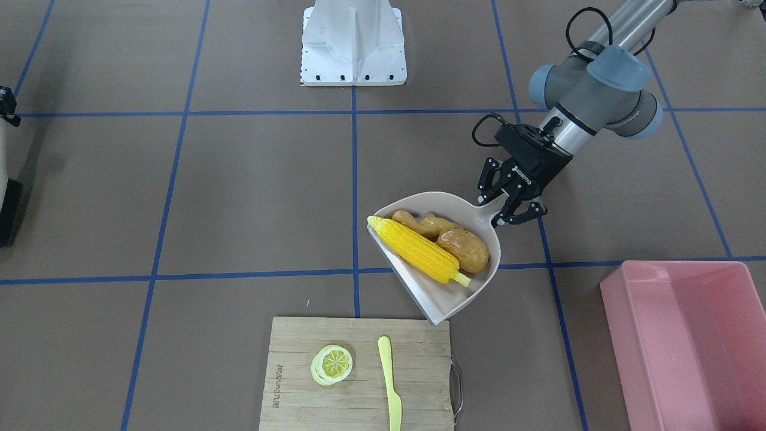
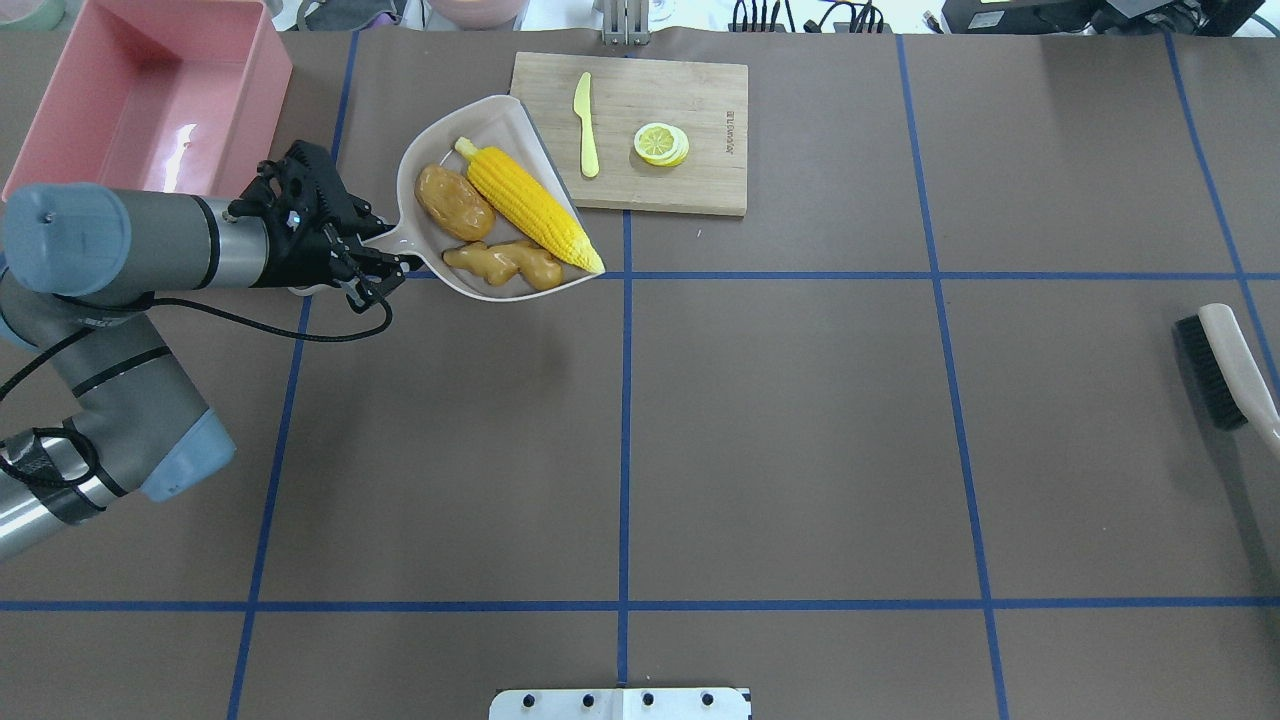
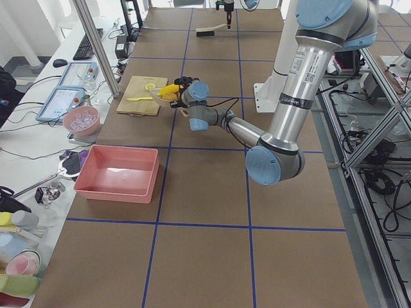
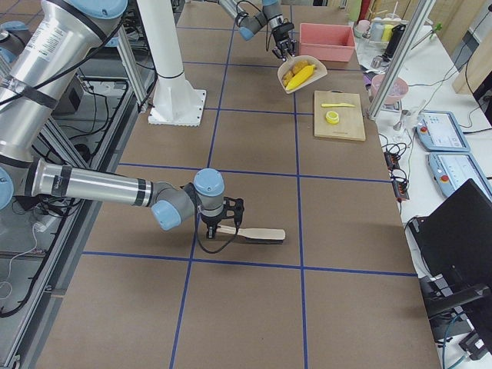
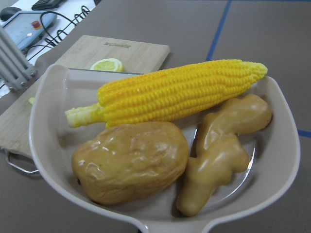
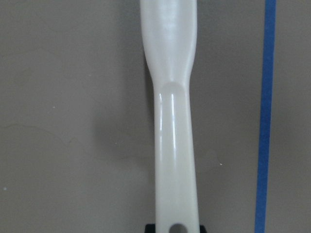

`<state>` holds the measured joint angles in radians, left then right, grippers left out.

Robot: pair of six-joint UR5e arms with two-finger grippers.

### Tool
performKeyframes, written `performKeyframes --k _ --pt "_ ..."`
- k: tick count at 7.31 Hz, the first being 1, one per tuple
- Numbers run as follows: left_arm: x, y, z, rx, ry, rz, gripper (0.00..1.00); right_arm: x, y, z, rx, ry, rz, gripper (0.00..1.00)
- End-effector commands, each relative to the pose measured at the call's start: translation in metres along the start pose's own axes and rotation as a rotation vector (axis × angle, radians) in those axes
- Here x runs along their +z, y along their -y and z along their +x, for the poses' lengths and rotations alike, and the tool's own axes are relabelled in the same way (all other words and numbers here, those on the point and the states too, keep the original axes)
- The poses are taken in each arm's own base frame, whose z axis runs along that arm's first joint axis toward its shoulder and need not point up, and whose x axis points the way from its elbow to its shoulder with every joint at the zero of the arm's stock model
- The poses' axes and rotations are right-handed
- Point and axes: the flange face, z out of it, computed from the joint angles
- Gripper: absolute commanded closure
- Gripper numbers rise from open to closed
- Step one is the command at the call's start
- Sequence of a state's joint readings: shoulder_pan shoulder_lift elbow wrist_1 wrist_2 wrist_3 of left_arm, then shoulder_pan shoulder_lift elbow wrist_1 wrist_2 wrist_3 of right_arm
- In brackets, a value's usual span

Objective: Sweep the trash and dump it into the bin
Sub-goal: 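Lift the loaded dustpan with the left gripper toward the pink bin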

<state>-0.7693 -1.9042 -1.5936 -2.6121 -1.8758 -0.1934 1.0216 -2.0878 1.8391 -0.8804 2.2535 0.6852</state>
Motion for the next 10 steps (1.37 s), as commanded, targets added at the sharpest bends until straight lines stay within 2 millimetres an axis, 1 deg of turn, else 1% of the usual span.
performKeyframes --k 1,2,3,4,5,6,7,8,9,10 --pt "-0.009 0.004 -0.016 -0.158 0.047 0.025 1.00 0.002 -0.001 0.003 0.004 -0.004 -0.004 0.93" --pt "-0.016 0.011 -0.027 -0.172 0.132 0.064 1.00 0.003 -0.001 0.004 0.004 -0.004 -0.007 0.89" --pt "-0.021 0.013 -0.041 -0.182 0.253 0.099 1.00 0.004 -0.001 0.004 0.002 -0.004 -0.008 0.79" --pt "-0.025 0.012 -0.052 -0.297 0.346 0.142 1.00 0.003 -0.001 0.004 0.003 -0.004 -0.007 0.56" --pt "-0.025 0.010 -0.055 -0.425 0.362 0.163 1.00 0.004 -0.001 0.005 0.002 -0.004 -0.009 0.40" --pt "-0.030 0.010 -0.063 -0.496 0.371 0.179 1.00 0.004 -0.001 0.004 0.000 -0.002 -0.009 0.26" --pt "-0.036 0.011 -0.071 -0.576 0.379 0.204 1.00 0.003 -0.002 0.004 0.001 0.002 -0.011 0.07" --pt "-0.044 0.013 -0.083 -0.687 0.390 0.239 1.00 0.002 -0.002 0.005 0.000 0.005 -0.010 0.00" --pt "-0.054 0.014 -0.093 -0.774 0.392 0.278 1.00 -0.002 0.000 0.001 -0.005 0.012 0.001 0.00" --pt "-0.063 0.008 -0.098 -0.941 0.371 0.333 1.00 -0.017 0.003 -0.003 0.005 0.043 0.022 0.00"
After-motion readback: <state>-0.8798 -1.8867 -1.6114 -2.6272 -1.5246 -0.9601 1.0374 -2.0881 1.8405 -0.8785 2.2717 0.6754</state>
